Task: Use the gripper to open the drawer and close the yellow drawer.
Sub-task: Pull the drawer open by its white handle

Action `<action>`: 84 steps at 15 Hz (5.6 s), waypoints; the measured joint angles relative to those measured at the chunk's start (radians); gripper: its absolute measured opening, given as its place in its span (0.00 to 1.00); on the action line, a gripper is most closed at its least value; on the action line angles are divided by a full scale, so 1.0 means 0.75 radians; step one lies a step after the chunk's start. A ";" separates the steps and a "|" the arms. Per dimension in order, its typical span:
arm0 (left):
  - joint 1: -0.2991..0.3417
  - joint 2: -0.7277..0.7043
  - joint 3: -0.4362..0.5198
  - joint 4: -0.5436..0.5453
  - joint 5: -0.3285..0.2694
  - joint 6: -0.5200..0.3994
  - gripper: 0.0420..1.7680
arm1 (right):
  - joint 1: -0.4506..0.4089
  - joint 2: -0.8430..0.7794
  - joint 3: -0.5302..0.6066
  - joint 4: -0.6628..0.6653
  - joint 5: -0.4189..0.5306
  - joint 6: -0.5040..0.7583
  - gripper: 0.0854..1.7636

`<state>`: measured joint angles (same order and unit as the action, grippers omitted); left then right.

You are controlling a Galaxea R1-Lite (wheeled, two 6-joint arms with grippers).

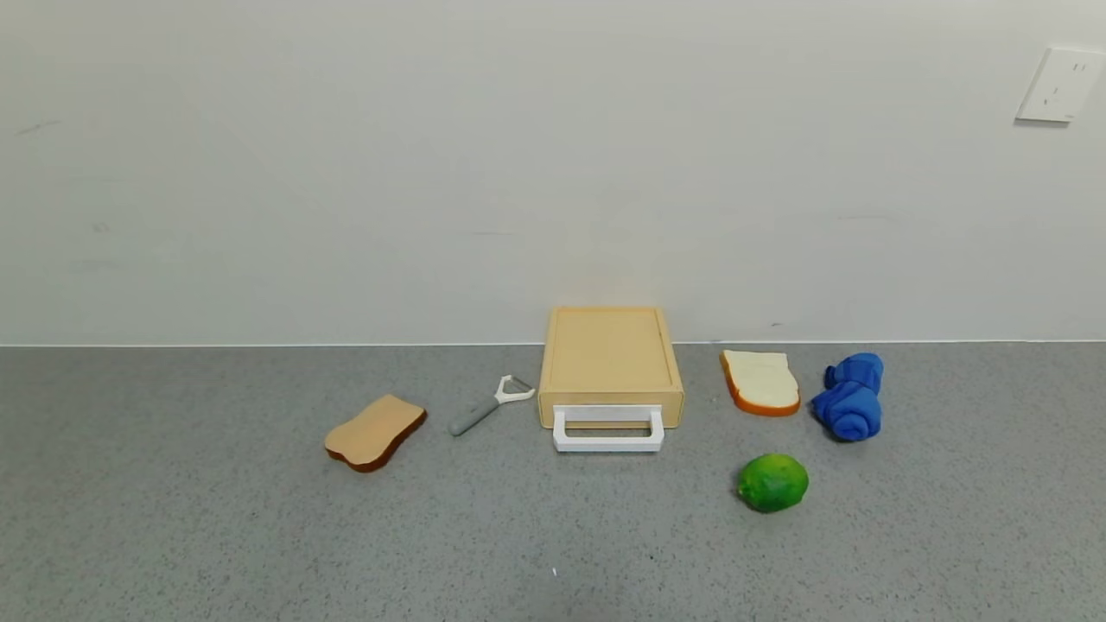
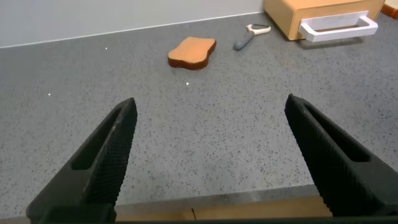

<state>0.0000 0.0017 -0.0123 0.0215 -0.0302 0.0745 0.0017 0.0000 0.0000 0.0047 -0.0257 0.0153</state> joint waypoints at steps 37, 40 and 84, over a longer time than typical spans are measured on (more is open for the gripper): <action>-0.682 2.445 -2.385 0.971 0.220 -0.595 0.97 | 0.000 0.000 0.000 -0.001 0.000 0.000 0.97; -0.745 2.575 -2.453 0.967 0.236 -0.682 0.97 | 0.000 0.000 0.000 0.000 0.000 0.000 0.97; -0.864 3.186 -2.615 0.612 0.203 -0.882 0.04 | 0.000 0.000 0.000 0.000 0.000 0.000 0.97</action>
<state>-0.6479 2.3915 -1.9734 0.4804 0.1221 -0.5868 0.0017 0.0000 0.0000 0.0047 -0.0257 0.0153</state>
